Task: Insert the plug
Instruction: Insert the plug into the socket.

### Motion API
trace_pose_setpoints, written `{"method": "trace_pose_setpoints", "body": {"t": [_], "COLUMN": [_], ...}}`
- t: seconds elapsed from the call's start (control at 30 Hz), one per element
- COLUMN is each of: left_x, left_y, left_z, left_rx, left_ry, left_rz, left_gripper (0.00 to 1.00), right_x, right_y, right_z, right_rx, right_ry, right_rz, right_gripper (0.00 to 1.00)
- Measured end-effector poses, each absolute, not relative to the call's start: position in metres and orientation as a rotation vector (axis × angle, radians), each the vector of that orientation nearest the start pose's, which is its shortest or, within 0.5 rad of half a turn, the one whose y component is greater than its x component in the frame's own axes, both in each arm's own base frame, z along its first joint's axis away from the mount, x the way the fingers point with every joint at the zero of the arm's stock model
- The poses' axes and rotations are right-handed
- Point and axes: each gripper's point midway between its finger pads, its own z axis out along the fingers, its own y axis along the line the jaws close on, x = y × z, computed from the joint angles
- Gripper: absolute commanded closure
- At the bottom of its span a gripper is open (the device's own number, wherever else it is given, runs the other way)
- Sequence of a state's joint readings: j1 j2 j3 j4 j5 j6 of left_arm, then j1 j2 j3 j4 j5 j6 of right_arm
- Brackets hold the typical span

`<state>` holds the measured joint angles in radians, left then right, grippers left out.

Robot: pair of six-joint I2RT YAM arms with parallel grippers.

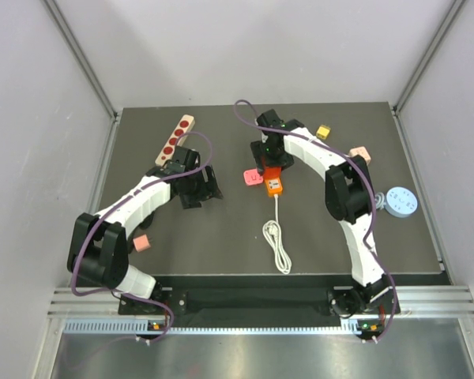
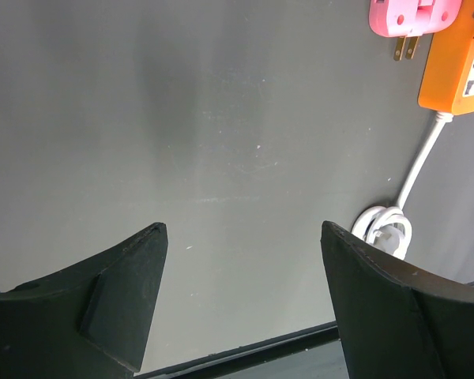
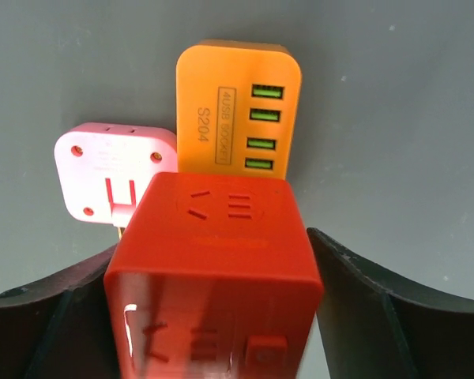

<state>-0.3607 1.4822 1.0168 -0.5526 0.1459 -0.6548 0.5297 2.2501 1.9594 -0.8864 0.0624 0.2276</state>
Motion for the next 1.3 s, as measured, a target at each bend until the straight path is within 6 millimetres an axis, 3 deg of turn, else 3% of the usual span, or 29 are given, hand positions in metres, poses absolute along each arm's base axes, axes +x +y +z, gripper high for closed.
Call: {"method": "trace_pose_setpoints", "body": {"t": [0.27,0.5,0.6,0.63,0.73,0.83,1.3], "left_x": [0.303,0.303,0.303,0.303,0.303,0.303,0.306], "left_y": [-0.168,-0.168,-0.168,-0.168,-0.168,-0.168,-0.167], "left_z": [0.095,0.095,0.095,0.095,0.095,0.095,0.1], "left_rx": [-0.338,-0.338,-0.338,-0.338,-0.338,-0.339,-0.34], "left_ry": [2.655,2.655,2.655,2.655,2.655,2.655,2.638], "left_rz": [-0.54,-0.54,-0.54,-0.54,-0.54,-0.54,-0.526], "left_gripper": [0.17,0.17,0.17,0.17,0.17,0.17,0.17], "right_x": [0.436,0.438,0.437,0.436,0.435,0.435,0.435], "right_y": [0.25,0.25,0.251,0.25,0.249,0.249,0.259], "right_z": [0.085,0.089,0.091,0.092,0.091,0.09,0.082], "right_rx": [-0.388,-0.387,-0.387,-0.387,-0.384,-0.385,-0.413], "right_ry": [2.651,2.639,2.633,2.632,2.634,2.635,2.594], "right_rz": [0.134,0.139,0.144,0.141,0.138,0.138,0.073], "right_gripper": [0.2,0.25,0.48,0.64,0.86,1.0,1.0]}}
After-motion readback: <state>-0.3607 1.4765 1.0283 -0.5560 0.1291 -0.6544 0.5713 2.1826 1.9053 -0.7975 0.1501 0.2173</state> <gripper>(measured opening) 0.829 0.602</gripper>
